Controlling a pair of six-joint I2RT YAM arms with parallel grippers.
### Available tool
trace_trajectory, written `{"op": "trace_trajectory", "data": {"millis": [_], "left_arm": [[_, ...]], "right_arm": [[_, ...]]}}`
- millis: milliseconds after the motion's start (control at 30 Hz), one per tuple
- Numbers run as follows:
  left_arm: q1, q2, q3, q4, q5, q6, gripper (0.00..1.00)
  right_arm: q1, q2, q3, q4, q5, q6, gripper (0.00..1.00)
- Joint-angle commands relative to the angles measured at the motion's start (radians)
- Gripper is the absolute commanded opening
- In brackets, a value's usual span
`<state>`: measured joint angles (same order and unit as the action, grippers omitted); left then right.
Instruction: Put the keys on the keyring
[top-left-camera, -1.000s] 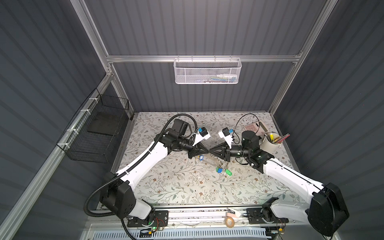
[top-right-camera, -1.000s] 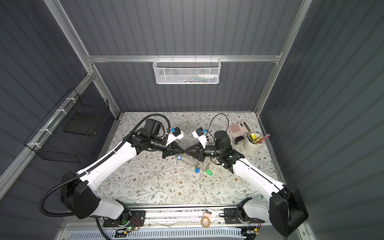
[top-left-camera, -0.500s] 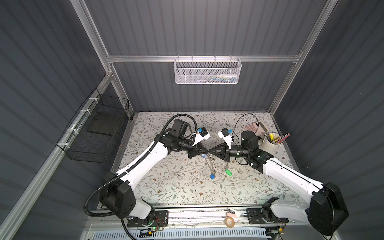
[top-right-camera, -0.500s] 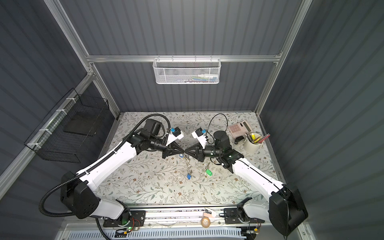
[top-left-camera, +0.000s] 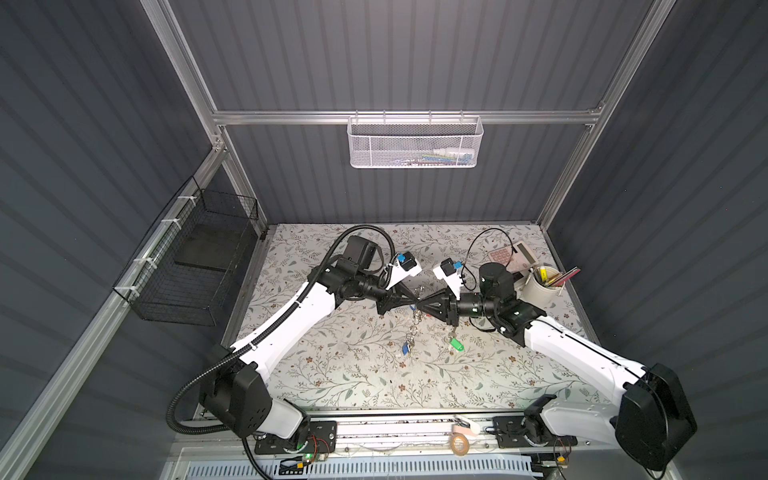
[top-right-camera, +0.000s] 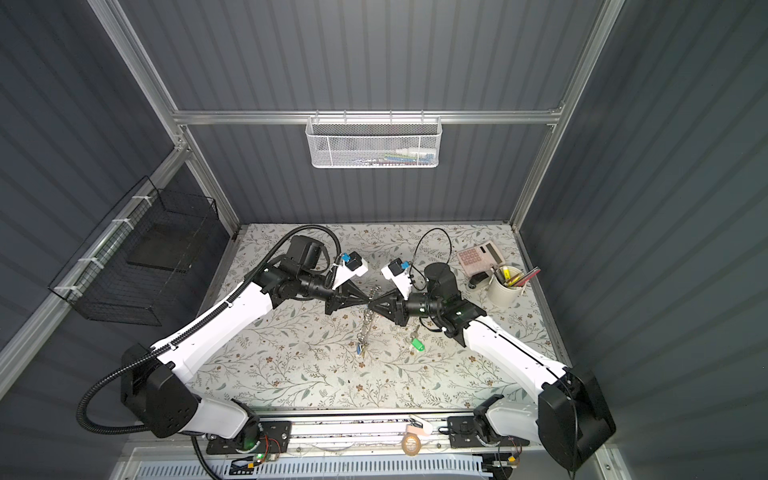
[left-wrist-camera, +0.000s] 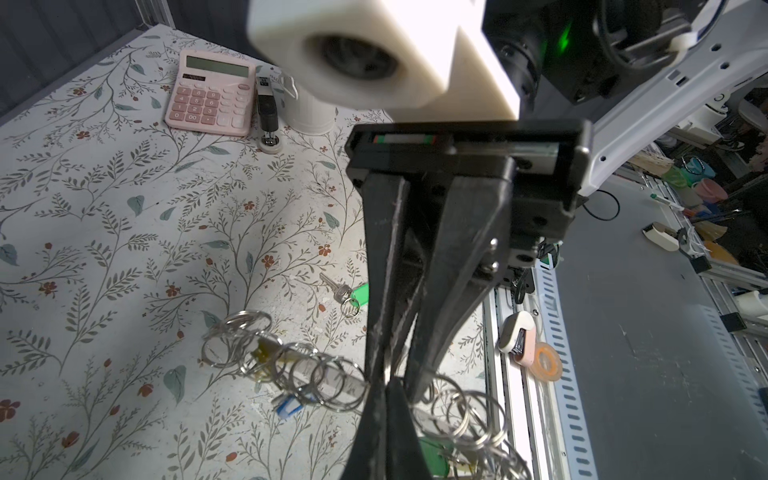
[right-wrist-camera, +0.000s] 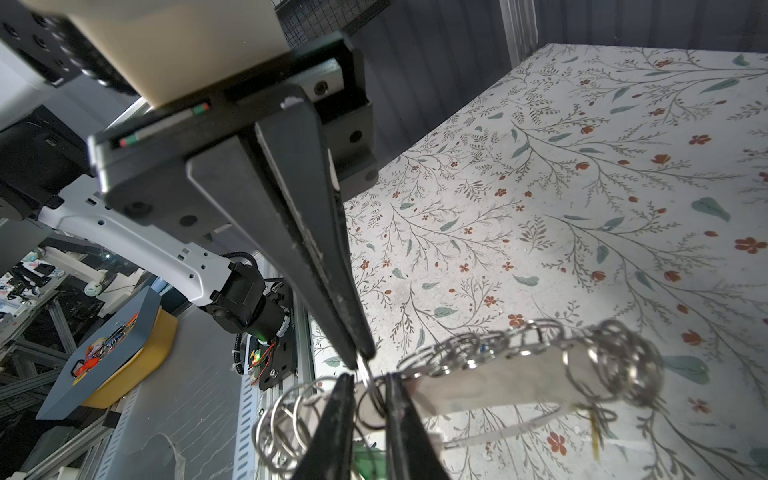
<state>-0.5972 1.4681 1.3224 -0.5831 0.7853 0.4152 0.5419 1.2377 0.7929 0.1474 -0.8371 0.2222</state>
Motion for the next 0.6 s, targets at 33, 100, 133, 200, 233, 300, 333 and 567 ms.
{"op": "trace_trajectory", "data": {"millis": [33, 100, 133, 200, 233, 300, 333, 567], "left_arm": [[-0.009, -0.025, 0.049, 0.049, 0.026, -0.012, 0.00], [-0.009, -0.019, 0.052, 0.037, 0.024, -0.010, 0.00], [-0.009, -0.018, 0.052, 0.032, 0.022, -0.008, 0.00], [-0.009, -0.018, 0.047, 0.030, 0.020, -0.007, 0.00], [-0.009, -0.022, 0.046, 0.029, 0.021, -0.007, 0.00], [-0.009, -0.025, 0.040, 0.025, 0.019, -0.005, 0.00], [-0.009, -0.028, 0.039, 0.021, 0.018, -0.002, 0.00], [-0.009, -0.034, 0.028, 0.011, 0.019, 0.000, 0.00]], "right_arm": [[0.019, 0.008, 0.017, -0.032, -0.004, -0.026, 0.14], [0.021, 0.003, 0.014, -0.025, -0.001, -0.022, 0.14], [0.021, 0.001, 0.012, -0.020, -0.002, -0.017, 0.12], [0.021, -0.006, 0.010, -0.015, 0.002, -0.016, 0.12], [0.020, -0.008, 0.008, -0.011, 0.006, -0.014, 0.13], [0.020, -0.015, 0.003, -0.006, 0.008, -0.010, 0.13], [0.020, -0.020, 0.003, -0.006, 0.009, -0.011, 0.13], [0.022, -0.021, 0.003, 0.002, 0.005, -0.004, 0.13]]}}
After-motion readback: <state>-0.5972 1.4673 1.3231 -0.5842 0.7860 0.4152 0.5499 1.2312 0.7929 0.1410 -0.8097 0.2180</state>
